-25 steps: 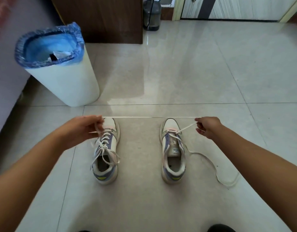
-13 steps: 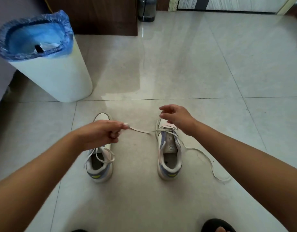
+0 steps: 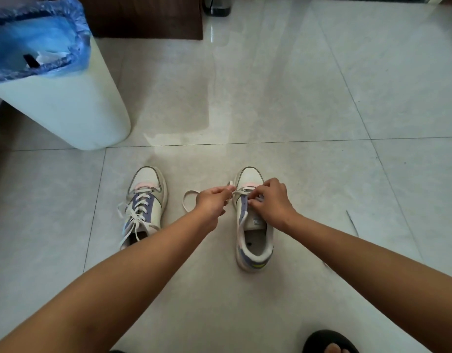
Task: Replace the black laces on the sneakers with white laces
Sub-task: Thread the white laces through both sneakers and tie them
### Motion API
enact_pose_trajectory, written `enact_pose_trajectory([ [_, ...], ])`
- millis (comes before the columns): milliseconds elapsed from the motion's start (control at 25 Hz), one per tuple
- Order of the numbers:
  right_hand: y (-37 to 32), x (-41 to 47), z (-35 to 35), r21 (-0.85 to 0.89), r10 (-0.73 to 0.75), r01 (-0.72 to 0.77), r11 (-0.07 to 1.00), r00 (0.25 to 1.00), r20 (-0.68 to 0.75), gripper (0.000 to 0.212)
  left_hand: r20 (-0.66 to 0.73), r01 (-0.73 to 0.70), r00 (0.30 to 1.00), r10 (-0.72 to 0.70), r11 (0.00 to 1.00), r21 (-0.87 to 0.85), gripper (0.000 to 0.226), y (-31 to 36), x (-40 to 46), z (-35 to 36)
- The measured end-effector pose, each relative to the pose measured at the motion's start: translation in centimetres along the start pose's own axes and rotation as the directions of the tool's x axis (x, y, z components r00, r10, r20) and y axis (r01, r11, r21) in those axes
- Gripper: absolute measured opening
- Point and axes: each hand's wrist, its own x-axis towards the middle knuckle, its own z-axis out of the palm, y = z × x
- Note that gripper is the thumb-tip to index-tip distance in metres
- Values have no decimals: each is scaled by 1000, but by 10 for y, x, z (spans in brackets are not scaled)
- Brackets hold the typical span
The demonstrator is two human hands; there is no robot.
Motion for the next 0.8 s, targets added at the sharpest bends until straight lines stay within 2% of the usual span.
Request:
enact_pose_trajectory([
  [120, 0, -1, 5, 58, 11, -10, 998, 1000, -18, 18, -10, -20, 1000, 20, 1000, 1, 22, -1, 1, -3],
  [240, 4, -1, 8, 83, 13, -10, 997, 1000, -29, 19, 13, -68, 998, 67, 994, 83, 14, -1, -2, 1],
  [560, 7, 2, 10, 129, 37, -32, 991, 999, -29, 15, -36, -261, 959, 280, 930, 257, 2, -9, 6, 7],
  [800, 6, 4, 13, 143, 31, -27, 989, 999, -26, 18, 94, -296, 955, 281, 918, 264, 5, -8, 4, 9],
])
